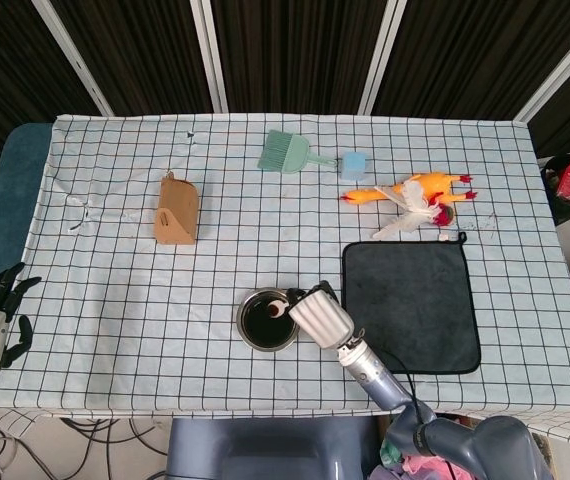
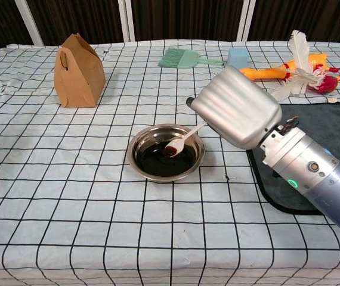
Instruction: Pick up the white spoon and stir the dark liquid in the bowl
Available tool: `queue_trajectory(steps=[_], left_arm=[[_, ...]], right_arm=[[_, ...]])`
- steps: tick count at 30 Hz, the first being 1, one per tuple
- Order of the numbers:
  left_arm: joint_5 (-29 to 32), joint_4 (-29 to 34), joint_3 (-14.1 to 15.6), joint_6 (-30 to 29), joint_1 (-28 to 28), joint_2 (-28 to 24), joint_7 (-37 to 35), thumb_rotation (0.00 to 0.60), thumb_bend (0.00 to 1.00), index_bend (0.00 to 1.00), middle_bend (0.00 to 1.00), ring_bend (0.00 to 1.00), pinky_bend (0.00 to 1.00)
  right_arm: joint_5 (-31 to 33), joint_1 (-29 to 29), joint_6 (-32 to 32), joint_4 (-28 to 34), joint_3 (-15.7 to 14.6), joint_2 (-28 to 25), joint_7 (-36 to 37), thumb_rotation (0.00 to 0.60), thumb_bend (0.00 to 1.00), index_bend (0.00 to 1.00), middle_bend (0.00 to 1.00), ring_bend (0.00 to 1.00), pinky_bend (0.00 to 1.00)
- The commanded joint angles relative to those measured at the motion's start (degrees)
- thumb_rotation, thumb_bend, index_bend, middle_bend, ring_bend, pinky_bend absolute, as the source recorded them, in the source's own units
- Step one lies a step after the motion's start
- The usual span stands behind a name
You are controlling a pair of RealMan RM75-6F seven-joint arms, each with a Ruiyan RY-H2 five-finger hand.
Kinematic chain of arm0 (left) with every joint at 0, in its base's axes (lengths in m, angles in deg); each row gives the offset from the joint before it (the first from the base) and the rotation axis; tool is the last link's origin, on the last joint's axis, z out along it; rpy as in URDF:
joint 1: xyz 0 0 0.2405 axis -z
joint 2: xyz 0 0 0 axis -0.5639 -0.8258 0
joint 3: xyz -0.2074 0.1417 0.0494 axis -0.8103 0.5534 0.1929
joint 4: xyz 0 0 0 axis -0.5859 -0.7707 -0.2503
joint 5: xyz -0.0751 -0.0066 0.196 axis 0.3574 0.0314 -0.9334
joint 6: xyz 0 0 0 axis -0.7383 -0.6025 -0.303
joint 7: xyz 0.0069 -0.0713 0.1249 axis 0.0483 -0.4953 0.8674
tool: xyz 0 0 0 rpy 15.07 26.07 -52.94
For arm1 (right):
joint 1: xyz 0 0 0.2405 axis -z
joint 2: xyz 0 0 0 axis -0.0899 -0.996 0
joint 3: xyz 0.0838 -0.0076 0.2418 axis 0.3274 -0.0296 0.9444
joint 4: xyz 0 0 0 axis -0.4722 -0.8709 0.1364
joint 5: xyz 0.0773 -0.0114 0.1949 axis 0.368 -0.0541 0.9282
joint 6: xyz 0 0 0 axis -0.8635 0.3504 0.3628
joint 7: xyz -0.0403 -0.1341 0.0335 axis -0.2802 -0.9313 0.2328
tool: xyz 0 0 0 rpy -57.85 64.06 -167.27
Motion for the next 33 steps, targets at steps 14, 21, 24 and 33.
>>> queue_trajectory(steps=[14,21,24,33], left_arm=[[-0.1,0.0,0.0,0.0,0.1,0.0,0.0,0.6,0.72,0.17,0.0,0.0,0.0],[-0.3,0.0,0.1,0.1,0.1,0.0,0.1,0.6,0.72,0.17,0.0,0.0,0.0],[-0.4,0.0,0.1,0.0,0.1,0.0,-0.1,0.6,0.72,0.17,0.0,0.0,0.0],[-0.7,0.4,0.0,-0.5,0.0,0.0,-1.1,0.6,0.72,0.17,0.0,0.0,0.0]], right_arm=[[8.9,3.3,8.4,20.3,1.8,-6.8,-7.1,0.6,0.22,0.18,1.0,1.0,1.0],[15.8,5.5,9.6,32.4,5.2,-12.3,-9.0,0.6,0.19,0.11,0.96,1.0,1.0],[19.2,7.3,8.5,39.4,7.1,-16.6,-11.2,0.6,0.19,0.1,0.85,0.98,1.0],[30.1,16.4,3.5,59.6,10.9,-33.8,-5.8,0.6,0.19,0.08,0.36,0.48,0.49]])
